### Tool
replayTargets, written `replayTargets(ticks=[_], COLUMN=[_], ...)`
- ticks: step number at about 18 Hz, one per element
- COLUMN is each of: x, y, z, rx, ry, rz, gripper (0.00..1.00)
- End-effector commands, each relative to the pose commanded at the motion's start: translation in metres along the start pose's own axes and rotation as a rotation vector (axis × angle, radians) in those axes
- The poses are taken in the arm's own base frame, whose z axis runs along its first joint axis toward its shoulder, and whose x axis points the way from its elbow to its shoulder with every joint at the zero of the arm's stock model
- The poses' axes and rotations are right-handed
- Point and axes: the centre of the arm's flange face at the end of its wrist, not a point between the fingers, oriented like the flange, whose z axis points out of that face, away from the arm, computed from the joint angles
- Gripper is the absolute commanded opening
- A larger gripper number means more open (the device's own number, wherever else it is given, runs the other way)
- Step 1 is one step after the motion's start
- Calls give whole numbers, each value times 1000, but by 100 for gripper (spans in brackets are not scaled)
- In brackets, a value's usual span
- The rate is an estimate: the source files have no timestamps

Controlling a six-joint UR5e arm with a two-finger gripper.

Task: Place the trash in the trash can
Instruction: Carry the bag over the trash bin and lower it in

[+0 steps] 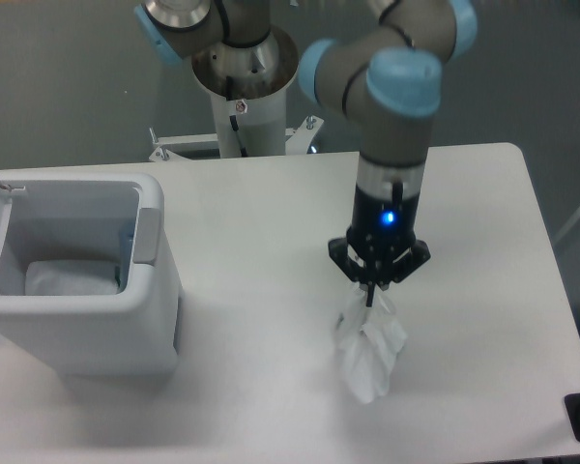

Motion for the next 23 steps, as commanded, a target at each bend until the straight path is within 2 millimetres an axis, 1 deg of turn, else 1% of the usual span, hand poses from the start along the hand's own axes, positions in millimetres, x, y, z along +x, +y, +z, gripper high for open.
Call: replayTargets(ticks=[3, 5, 6, 7, 8, 10, 11, 12, 13, 14, 15, 18, 20, 21, 23], x=[24, 45, 54, 68, 87, 110, 128, 142, 150, 159, 171, 191, 207, 211, 214], y=[-23, -34, -37, -38, -40, -38, -37, -36, -36, -35, -32, -19, -17, -16, -11], z=[-27, -47, -54, -54, -61, -66, -68, -73, -82, -85, -83, -66, -56, -53, -44], rx=[114, 173, 191, 202, 220, 230, 234, 237, 246, 249, 243, 221, 209, 204, 195], ry=[104, 156, 175, 210, 242, 280, 308, 318, 318, 326, 342, 383, 415, 424, 434], rz=[36, 68, 79, 94, 115, 134, 151, 169, 180, 189, 203, 254, 285, 290, 309], gripper=[0, 0, 0, 0, 0, 0, 0, 0, 0, 0, 0, 0, 0, 0, 0])
